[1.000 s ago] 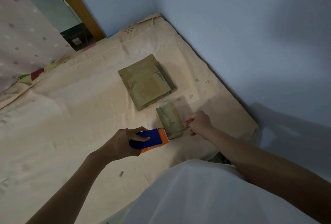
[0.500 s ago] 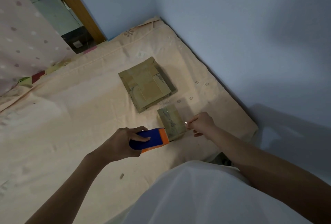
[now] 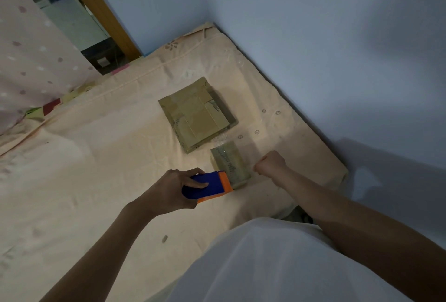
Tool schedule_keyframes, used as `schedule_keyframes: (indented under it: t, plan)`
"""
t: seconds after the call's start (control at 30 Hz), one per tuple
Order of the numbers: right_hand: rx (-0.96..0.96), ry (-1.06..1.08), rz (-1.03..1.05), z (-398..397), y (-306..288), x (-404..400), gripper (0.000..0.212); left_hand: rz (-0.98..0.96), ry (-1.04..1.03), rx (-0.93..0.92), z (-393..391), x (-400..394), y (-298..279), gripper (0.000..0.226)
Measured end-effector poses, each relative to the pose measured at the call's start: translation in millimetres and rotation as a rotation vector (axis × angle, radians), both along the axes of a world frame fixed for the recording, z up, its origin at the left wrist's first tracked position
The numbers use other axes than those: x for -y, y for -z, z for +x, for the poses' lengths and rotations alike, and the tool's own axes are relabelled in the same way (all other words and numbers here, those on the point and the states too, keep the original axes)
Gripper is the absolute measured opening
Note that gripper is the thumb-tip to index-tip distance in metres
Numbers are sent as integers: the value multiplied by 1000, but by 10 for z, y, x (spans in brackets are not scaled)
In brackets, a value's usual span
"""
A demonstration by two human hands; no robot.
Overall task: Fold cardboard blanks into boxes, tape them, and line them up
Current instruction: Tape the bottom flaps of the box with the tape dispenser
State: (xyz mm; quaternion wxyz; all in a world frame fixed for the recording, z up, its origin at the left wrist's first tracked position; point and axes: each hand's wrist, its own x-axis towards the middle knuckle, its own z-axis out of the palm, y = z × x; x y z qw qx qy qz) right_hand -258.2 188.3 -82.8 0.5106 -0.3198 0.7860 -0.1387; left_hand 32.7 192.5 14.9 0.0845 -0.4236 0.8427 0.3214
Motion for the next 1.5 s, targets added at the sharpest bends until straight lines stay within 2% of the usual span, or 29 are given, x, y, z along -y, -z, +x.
schedule_keyframes:
  t: [0.23, 0.63, 0.83, 1.2, 1.33, 1.5]
  plan:
    - [196, 5, 13, 88, 48, 19, 11, 16, -29, 21, 7, 25, 55, 49]
    - [301, -62, 14, 167, -6, -47, 21, 55, -129, -38, 226, -76, 307, 50]
    - [425, -16, 11, 171, -74, -64, 22, 31, -107, -169, 207, -121, 282, 52]
    - [353, -7, -32, 109, -138, -41, 17, -25, -57, -245, 153, -93, 202, 53]
    - [215, -29, -146, 102, -67, -10, 17, -4, -17, -288, 89, -58, 271, 52]
    - [176, -109, -290, 98, -119, -35, 10, 36, -44, -298, 55, -42, 376, 51]
